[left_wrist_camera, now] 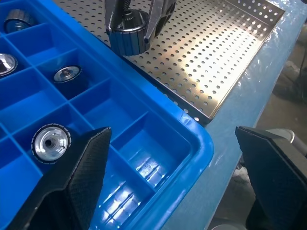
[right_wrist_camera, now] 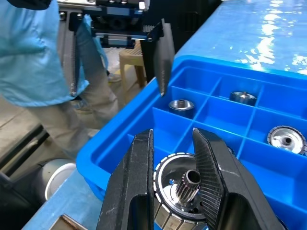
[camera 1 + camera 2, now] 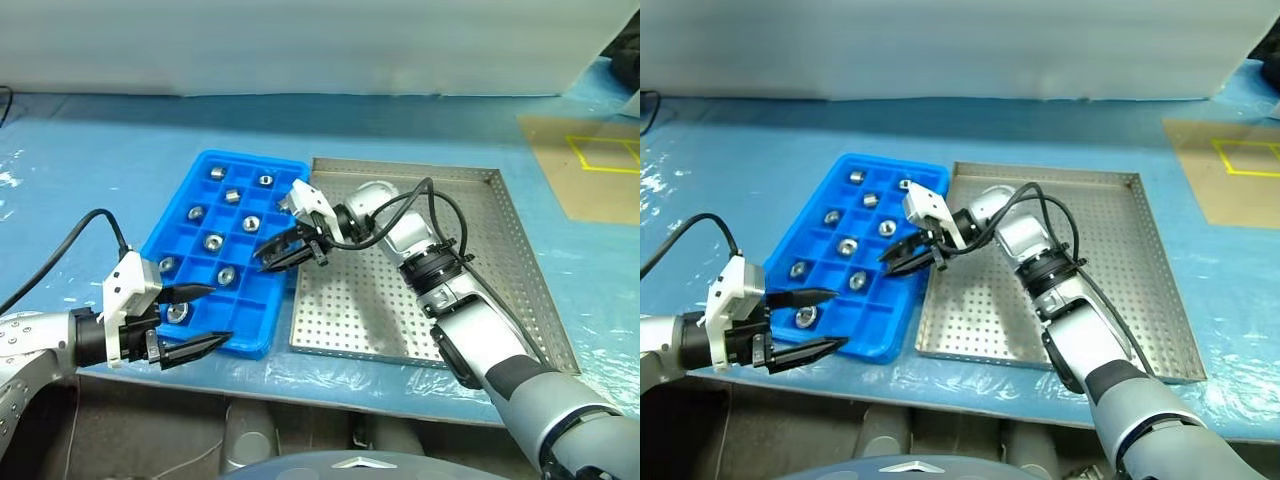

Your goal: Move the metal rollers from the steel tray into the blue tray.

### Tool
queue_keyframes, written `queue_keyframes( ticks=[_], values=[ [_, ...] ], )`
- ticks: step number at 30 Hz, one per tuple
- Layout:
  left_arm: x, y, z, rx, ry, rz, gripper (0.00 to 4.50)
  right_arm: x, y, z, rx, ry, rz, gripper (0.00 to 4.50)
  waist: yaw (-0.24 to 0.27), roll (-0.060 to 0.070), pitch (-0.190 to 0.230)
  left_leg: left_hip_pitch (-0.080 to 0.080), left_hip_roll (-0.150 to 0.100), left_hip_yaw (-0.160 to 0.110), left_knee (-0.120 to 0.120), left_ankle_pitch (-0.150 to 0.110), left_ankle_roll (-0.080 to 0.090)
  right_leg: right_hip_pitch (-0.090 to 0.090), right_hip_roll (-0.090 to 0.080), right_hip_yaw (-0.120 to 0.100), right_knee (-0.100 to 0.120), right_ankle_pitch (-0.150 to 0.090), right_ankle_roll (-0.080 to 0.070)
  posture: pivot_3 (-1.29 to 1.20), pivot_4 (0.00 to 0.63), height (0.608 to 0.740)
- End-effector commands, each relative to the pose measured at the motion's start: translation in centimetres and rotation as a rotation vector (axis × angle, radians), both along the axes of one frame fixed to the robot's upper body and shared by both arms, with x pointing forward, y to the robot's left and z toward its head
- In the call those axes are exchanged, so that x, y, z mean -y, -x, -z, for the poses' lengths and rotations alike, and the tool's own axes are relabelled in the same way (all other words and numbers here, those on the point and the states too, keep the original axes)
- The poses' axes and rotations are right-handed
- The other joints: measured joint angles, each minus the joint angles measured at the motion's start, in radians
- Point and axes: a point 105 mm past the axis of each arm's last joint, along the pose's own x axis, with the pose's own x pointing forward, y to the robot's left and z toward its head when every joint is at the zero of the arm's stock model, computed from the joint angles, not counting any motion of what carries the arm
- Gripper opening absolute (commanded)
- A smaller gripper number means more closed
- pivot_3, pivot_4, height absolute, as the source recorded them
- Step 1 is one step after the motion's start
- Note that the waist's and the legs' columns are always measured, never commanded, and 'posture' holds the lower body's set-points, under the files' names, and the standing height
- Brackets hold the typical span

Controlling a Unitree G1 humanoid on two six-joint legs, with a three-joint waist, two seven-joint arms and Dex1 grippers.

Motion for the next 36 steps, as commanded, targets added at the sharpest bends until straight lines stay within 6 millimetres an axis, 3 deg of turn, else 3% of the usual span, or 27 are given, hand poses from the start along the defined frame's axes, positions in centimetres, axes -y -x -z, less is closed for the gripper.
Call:
queue_keyframes(
  ticks=[1,6,12,18,24,25,30,36],
  values=[
    [-0.5,-0.5,-1.3,0.044,-0.008,0.005,4.41,-1.0,1.7,-1.9,-0.050,-0.038,-0.123,0.82,0.001,0.000,0.000,0.000,0.000,0.000,0.000,0.000,0.000,0.000,0.000,0.000,0.001,0.000,0.000,0.38,0.150,0.740],
    [-1.1,-0.2,-1.7,0.024,-0.044,0.039,4.41,-2.8,2.3,1.5,-0.133,0.028,-0.102,0.82,-0.003,-0.001,0.000,0.002,0.000,0.000,0.001,0.001,-0.002,0.000,0.000,0.000,0.003,0.000,0.000,0.38,0.150,0.740],
    [-1.4,0.2,-1.4,0.005,-0.059,0.036,4.41,-4.2,3.4,2.4,-0.176,0.029,-0.124,0.82,0.000,0.000,0.000,0.000,0.000,-0.002,0.001,0.003,-0.005,0.000,0.000,0.000,0.003,0.000,0.000,0.41,0.150,0.740],
    [-0.8,0.5,-1.0,0.004,-0.038,0.028,4.41,-4.2,4.2,3.5,-0.203,0.062,-0.148,0.82,0.003,0.000,0.000,0.001,0.000,-0.002,0.001,0.003,-0.005,0.000,-0.001,-0.001,0.005,0.000,0.000,0.42,0.150,0.740],
    [-0.6,0.4,-0.8,0.010,-0.028,0.019,4.41,-4.6,3.1,3.9,-0.159,0.055,-0.068,2.78,0.003,0.000,0.000,0.002,0.000,-0.002,0.001,0.003,-0.005,0.000,0.000,-0.001,0.006,0.000,0.000,0.41,0.150,0.740],
    [-0.5,0.3,-0.8,0.010,-0.027,0.022,4.41,-4.7,2.9,3.8,-0.156,0.053,-0.052,3.10,0.003,0.000,0.000,0.002,0.000,-0.002,0.001,0.003,-0.005,0.000,0.000,-0.001,0.006,0.000,0.000,0.40,0.150,0.740],
    [0.0,-0.5,-0.8,0.017,-0.011,0.048,4.41,-4.0,0.5,0.9,-0.122,-0.054,0.059,3.10,0.004,0.000,0.000,0.002,0.000,-0.002,0.001,0.003,-0.006,0.000,-0.001,-0.001,0.009,0.000,0.000,0.34,0.150,0.740],
    [0.9,-2.7,-0.7,0.040,0.001,0.111,4.41,0.2,-1.7,-2.7,-0.084,-0.171,0.211,3.10,0.005,-0.001,0.000,0.003,0.000,-0.002,0.003,0.004,-0.008,0.000,-0.001,0.000,0.011,0.000,0.000,0.24,0.150,0.740]
  ],
)
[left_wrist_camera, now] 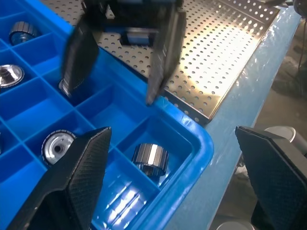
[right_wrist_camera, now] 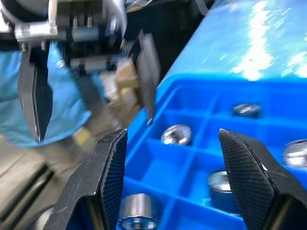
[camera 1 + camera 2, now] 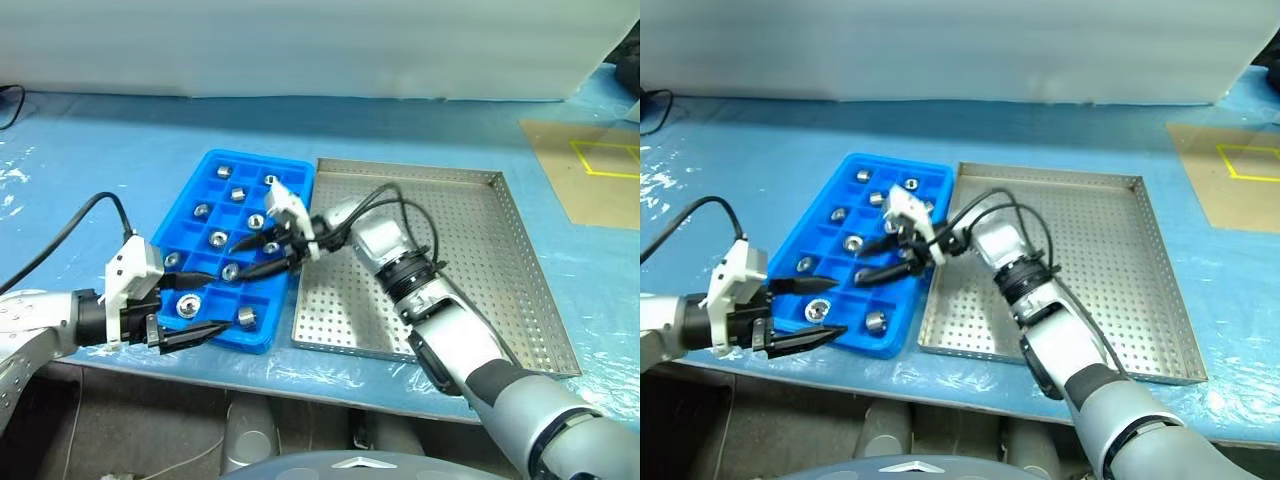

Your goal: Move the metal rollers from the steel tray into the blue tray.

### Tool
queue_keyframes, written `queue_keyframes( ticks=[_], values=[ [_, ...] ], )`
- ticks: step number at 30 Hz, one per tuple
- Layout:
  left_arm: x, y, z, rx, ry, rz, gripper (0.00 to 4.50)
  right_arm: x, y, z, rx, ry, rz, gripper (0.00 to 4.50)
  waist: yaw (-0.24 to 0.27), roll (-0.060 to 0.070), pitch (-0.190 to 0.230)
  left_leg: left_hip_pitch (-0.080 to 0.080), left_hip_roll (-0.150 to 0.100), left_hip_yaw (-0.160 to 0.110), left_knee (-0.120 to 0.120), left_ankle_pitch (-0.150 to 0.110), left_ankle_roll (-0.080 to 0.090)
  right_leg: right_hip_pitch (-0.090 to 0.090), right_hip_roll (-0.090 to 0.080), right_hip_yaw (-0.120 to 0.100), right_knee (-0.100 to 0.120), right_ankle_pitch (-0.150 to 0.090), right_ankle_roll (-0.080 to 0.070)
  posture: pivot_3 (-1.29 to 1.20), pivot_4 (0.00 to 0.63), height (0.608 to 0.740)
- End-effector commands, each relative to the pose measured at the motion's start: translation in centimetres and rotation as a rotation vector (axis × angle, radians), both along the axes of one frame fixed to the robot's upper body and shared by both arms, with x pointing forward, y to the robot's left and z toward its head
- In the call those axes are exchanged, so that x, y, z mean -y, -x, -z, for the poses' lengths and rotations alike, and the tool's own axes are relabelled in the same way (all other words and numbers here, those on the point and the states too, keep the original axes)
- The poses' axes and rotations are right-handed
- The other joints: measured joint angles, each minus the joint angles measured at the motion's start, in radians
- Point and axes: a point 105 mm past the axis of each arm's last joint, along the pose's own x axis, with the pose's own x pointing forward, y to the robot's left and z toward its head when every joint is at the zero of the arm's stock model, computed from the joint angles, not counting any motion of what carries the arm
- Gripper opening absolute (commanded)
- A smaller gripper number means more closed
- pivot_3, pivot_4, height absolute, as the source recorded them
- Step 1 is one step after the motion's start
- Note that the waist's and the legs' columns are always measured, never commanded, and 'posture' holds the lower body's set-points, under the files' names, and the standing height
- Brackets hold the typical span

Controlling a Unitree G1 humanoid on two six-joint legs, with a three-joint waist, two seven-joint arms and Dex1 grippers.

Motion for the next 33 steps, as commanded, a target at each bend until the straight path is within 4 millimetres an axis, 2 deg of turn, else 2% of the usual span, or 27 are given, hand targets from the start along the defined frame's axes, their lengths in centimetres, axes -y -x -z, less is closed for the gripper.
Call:
queue_keyframes(
  ticks=[1,3,6,9,12,17,24,33],
  values=[
    [0.6,-1.6,-0.6,0.051,0.008,0.048,4.41,2.5,-0.4,-2.5,0.030,-0.091,0.071,3.10,0.001,0.000,0.000,0.000,0.000,0.000,0.000,0.001,-0.002,0.000,0.000,0.000,0.000,0.000,0.000,0.23,0.150,0.740],
    [1.1,-2.5,-1.0,0.067,0.022,0.073,4.41,4.0,-0.7,-2.9,0.036,-0.104,0.134,3.10,-0.005,0.000,0.000,0.000,0.000,0.000,0.001,0.002,-0.003,0.000,0.000,0.000,0.001,0.000,0.000,0.16,0.150,0.740],
    [2.2,-4.2,-1.1,0.081,0.044,0.124,4.41,7.1,-1.9,-2.9,0.046,-0.124,0.318,3.10,-0.013,0.000,-0.001,0.000,0.000,0.000,0.002,0.002,-0.004,0.000,0.001,0.001,0.002,0.000,0.000,0.10,0.150,0.740],
    [3.4,-5.9,-0.9,0.081,0.076,0.158,4.41,10.1,-2.8,-1.9,0.039,-0.119,0.492,3.10,-0.025,0.000,-0.001,0.001,-0.001,0.000,0.002,0.003,-0.005,0.000,0.001,0.002,0.003,0.000,0.000,0.04,0.150,0.740],
    [4.4,-7.4,-0.1,0.068,0.080,0.190,4.41,12.5,-2.5,-0.5,0.029,-0.100,0.616,3.10,-0.040,0.000,-0.001,0.002,-0.001,0.000,0.003,0.003,-0.005,0.001,0.001,0.002,0.003,0.001,0.001,-0.04,0.150,0.740],
    [5.8,-8.6,1.0,0.048,0.081,0.258,4.41,14.9,-1.9,0.5,0.028,-0.080,0.760,3.10,-0.081,0.000,-0.001,0.002,-0.001,0.001,0.002,0.003,-0.005,0.001,0.002,0.004,0.003,0.001,0.001,-0.13,0.150,0.740],
    [6.8,-9.2,1.9,0.029,0.072,0.334,4.41,15.9,-0.6,1.4,0.030,-0.055,0.846,3.10,-0.116,0.001,-0.001,0.005,-0.002,0.001,0.002,0.003,-0.005,0.004,0.003,0.006,0.002,0.001,0.000,-0.21,0.150,0.740],
    [7.0,-10.5,0.9,0.074,0.071,0.340,4.41,16.1,-0.6,1.3,0.033,-0.053,0.871,3.10,-0.121,0.001,-0.001,0.010,-0.002,0.002,0.002,0.003,-0.005,0.007,0.004,0.007,0.002,0.001,0.000,-0.21,0.150,0.740]
  ],
)
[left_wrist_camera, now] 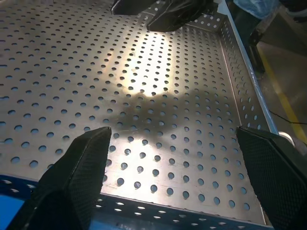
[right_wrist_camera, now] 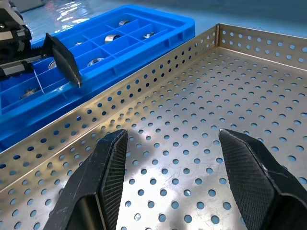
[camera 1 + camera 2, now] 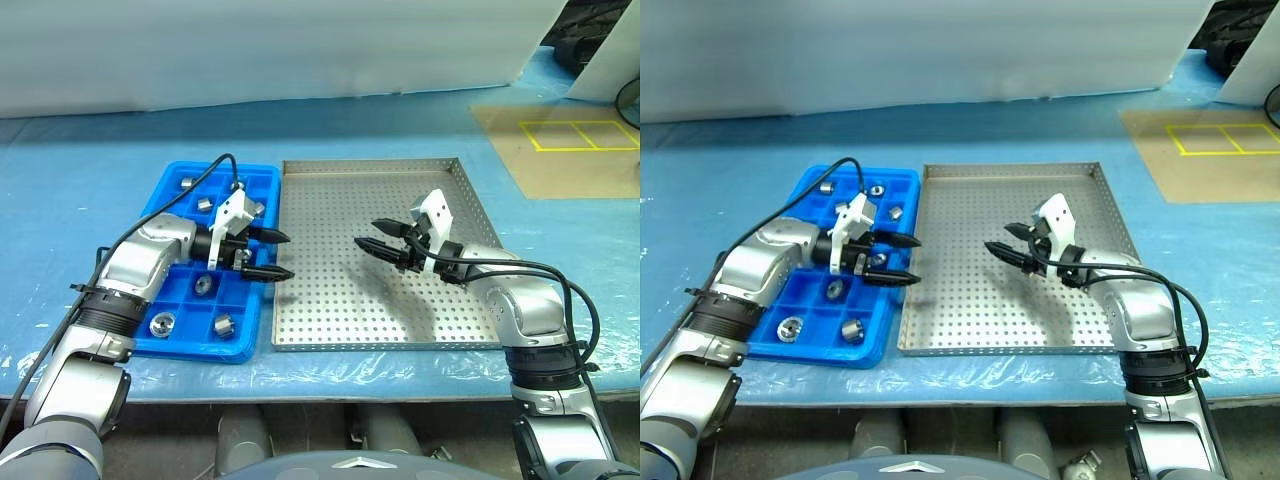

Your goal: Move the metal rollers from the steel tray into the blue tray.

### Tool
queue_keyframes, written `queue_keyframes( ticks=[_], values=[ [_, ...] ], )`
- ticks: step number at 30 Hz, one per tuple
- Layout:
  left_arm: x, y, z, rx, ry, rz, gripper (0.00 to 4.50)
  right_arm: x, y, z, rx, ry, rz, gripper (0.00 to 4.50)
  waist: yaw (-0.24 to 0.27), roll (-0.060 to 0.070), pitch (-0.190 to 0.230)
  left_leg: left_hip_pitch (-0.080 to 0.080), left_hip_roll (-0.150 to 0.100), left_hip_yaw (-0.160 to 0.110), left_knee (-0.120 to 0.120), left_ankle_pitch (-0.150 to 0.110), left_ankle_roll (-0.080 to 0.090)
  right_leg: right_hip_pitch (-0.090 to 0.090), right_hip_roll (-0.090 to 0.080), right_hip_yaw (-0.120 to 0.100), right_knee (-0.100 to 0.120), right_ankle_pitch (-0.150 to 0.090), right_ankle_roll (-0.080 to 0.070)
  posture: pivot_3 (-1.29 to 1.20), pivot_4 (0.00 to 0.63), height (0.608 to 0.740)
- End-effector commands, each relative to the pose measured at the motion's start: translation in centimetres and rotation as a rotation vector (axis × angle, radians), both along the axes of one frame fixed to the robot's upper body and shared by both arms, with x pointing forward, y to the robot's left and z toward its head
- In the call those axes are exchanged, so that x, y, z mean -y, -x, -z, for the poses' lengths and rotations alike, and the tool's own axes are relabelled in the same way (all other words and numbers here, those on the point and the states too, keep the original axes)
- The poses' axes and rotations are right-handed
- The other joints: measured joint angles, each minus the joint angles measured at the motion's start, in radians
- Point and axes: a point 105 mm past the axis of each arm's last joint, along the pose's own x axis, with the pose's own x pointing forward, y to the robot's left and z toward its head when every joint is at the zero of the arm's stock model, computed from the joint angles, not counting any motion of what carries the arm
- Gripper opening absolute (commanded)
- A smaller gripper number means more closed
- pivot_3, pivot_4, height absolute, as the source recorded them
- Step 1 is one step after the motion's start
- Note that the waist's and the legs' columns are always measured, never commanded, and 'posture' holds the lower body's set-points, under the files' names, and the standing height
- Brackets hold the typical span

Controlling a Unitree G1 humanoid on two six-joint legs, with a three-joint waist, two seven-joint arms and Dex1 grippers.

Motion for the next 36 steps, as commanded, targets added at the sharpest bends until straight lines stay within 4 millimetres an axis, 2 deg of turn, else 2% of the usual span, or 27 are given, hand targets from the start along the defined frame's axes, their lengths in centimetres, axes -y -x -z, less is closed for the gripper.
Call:
queue_keyframes(
  ticks=[1,6,17,36],
  values=[
    [-0.1,-0.4,-1.2,0.053,0.017,0.002,4.41,-0.3,-0.1,-1.9,0.067,-0.011,-0.015,3.10,0.000,0.000,0.000,0.000,0.000,0.000,0.000,0.000,0.000,0.000,0.000,0.000,0.000,0.000,0.000,-0.21,0.150,0.740],
    [-0.2,-0.8,-1.4,0.072,0.039,-0.036,4.41,-0.9,-0.2,-1.8,0.065,-0.010,-0.033,3.10,0.001,0.000,0.000,0.000,0.000,0.000,-0.001,0.000,0.000,0.000,0.001,0.000,-0.001,0.000,0.000,-0.19,0.150,0.740],
    [-1.1,0.0,-1.2,0.069,0.037,-0.076,4.41,-1.9,-0.7,-2.0,0.065,-0.014,-0.084,3.10,0.004,0.000,0.000,0.000,0.000,0.000,-0.002,0.000,0.001,0.000,0.001,0.000,-0.002,0.000,0.000,-0.13,0.150,0.740],
    [-1.3,0.7,-1.3,0.069,0.028,-0.086,4.41,-2.2,-0.7,-1.7,0.059,-0.011,-0.107,3.10,0.006,0.000,0.000,0.000,0.000,0.000,-0.003,0.000,0.000,0.000,0.000,-0.001,-0.003,0.000,0.000,-0.11,0.150,0.740]
  ],
)
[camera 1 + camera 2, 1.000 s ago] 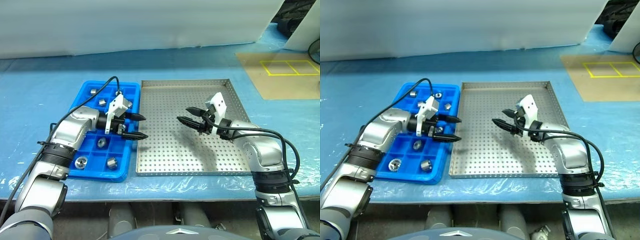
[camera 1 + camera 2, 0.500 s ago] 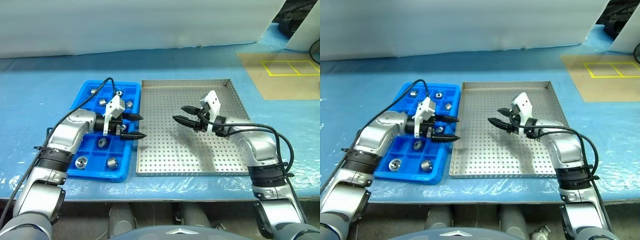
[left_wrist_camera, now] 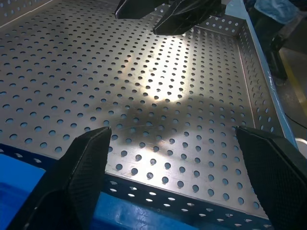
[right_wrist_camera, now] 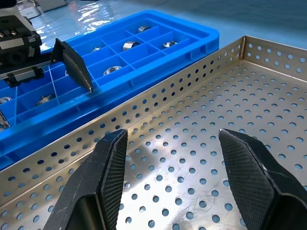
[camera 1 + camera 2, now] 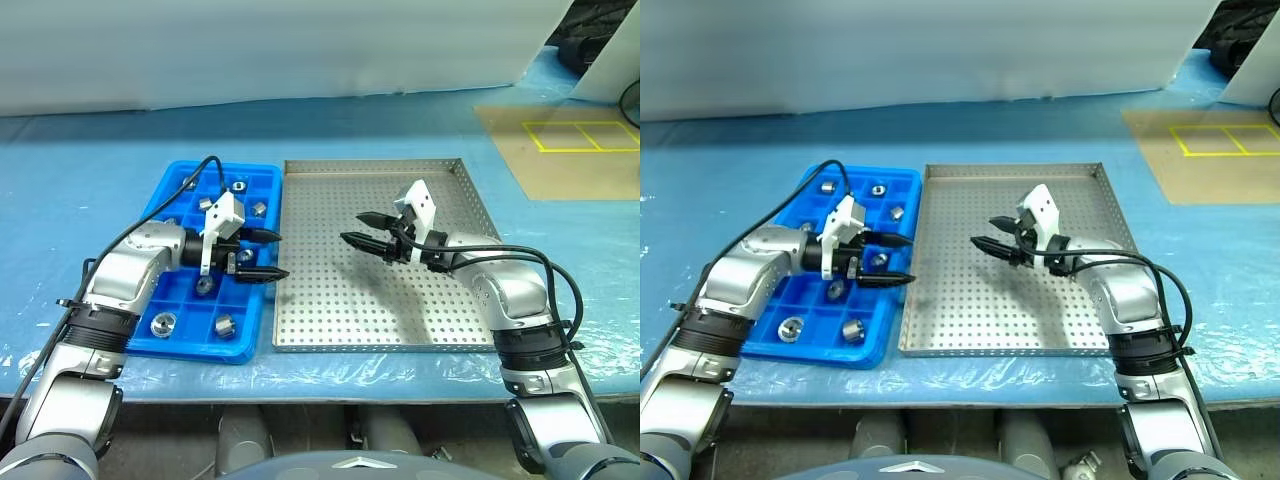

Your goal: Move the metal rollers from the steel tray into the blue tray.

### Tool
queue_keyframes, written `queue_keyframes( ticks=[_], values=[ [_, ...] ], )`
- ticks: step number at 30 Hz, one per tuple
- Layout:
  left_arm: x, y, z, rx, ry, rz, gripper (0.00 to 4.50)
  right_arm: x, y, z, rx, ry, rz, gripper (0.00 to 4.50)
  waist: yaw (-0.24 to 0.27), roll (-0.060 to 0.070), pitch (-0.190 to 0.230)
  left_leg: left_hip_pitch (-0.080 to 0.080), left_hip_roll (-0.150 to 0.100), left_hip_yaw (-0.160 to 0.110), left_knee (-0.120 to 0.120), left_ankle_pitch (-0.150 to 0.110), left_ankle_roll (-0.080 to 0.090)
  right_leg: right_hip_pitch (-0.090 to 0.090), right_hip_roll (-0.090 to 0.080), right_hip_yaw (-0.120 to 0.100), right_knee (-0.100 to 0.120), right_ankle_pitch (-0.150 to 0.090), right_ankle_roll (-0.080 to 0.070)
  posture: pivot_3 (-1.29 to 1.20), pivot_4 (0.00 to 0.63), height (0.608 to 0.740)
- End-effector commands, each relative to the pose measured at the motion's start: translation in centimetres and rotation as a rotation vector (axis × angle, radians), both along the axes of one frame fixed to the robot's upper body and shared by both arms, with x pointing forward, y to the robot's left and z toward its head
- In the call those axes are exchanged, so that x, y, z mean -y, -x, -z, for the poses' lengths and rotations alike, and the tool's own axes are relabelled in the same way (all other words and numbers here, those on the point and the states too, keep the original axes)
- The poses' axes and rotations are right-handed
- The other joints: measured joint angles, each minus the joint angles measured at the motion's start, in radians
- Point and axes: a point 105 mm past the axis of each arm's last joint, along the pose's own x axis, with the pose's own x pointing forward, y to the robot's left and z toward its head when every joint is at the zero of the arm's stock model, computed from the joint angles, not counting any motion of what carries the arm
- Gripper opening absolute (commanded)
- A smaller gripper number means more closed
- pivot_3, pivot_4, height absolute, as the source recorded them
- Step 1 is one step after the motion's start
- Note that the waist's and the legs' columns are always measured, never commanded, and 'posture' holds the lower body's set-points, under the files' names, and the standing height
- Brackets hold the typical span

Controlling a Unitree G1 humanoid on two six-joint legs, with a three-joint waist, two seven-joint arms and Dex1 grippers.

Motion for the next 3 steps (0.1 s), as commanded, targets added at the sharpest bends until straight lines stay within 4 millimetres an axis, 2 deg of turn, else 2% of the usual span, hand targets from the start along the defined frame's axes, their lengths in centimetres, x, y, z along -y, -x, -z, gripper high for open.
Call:
queue_keyframes(
  ticks=[1,3],
  values=[
    [-0.03,-0.08,-1.36,0.046,0.019,0.005,4.41,-0.17,0.14,-1.12,0.045,-0.017,-0.015,3.10,0.000,0.000,0.000,0.000,0.000,0.000,0.000,0.000,0.000,0.000,0.000,0.000,0.000,0.000,0.000,-0.11,0.150,0.740],
    [0.14,-0.16,-1.39,0.047,0.022,0.008,4.41,-0.11,0.16,-1.11,0.045,-0.017,-0.012,3.10,0.000,0.000,0.000,0.000,0.000,0.000,0.000,0.000,0.000,0.000,0.000,0.000,0.000,0.000,0.000,-0.11,0.150,0.740]
  ],
)
